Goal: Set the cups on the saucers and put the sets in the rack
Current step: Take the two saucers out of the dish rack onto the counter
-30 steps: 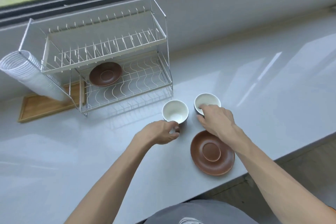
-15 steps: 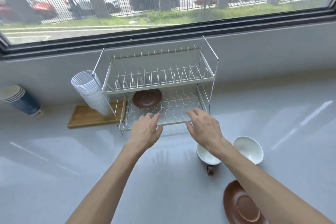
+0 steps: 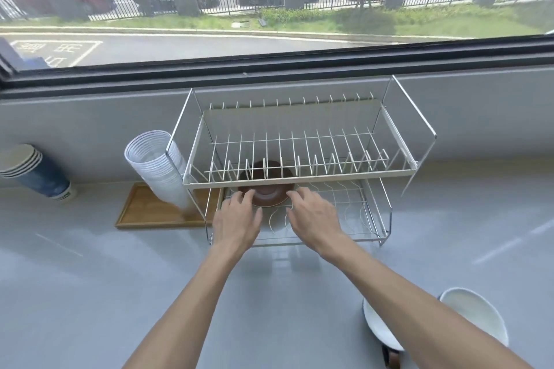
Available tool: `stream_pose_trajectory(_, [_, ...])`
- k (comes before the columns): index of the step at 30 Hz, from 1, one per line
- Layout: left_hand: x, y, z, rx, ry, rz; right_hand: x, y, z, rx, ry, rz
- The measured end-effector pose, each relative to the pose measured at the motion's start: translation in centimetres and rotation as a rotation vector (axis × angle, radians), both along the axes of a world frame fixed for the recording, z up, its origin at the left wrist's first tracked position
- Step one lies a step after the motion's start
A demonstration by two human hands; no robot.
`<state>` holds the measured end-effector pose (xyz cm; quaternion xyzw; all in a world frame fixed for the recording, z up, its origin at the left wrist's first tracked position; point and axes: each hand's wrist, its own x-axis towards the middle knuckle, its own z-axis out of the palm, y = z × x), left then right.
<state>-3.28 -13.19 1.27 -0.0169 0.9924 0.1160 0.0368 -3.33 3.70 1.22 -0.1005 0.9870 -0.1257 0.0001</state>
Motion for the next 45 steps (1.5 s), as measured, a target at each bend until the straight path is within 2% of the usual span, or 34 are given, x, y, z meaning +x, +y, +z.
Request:
stream_pose_trajectory(5, [-3.0, -0.8, -1.7, -0.005, -0.048, 0.036, -4.0, -1.8, -1.5, 0.029, 0.008, 0.007])
stream_pose_trajectory(8, [-4.4, -1.2, -2.4, 0.102, -0.054, 0.08, -5.7, -2.4, -2.6, 0.001, -0.003, -0.053])
stream_pose_trajectory(12, [-6.0, -1.3, -3.1, 0.188, -0.074, 0.125, -8.5, -3.2, -4.2, 0.021, -0.161, -0.157])
stream_pose_trajectory(15, [-7.2, -1.4, -3.7, 0.275, -0.107, 0.185, -10.4, -3.9, -4.6, -0.139, -0.373, -0.295])
stream_pose_trajectory(17, [-7.8, -1.2, -3.8, 0.333, -0.112, 0.213, -10.8, -4.1, -4.2, -0.241, -0.433, -0.33])
stream_pose_trajectory(20, [-8.1, -0.7, -4.0, 0.432, -0.105, 0.256, -10.8, -3.9, -3.1, -0.354, -0.442, -0.381])
stream_pose_trajectory(25, [-8.0, -0.7, -4.0, 0.63, -0.077, 0.324, -9.7, -3.2, -2.2, -0.431, -0.45, -0.437])
stream_pose_trajectory(27, [-7.8, -0.5, -3.5, 0.635, -0.077, 0.313, -9.0, -2.9, -2.3, -0.493, -0.526, -0.437])
stream_pose_trajectory(34, [-5.7, 0.3, -2.0, 0.576, -0.071, 0.295, -7.8, -1.7, -1.4, -0.529, -0.473, -0.525])
stream_pose_trajectory(45, [1.4, 1.4, 0.8, 0.524, -0.024, 0.208, -0.7, 1.8, 1.8, -0.482, -0.372, -0.504])
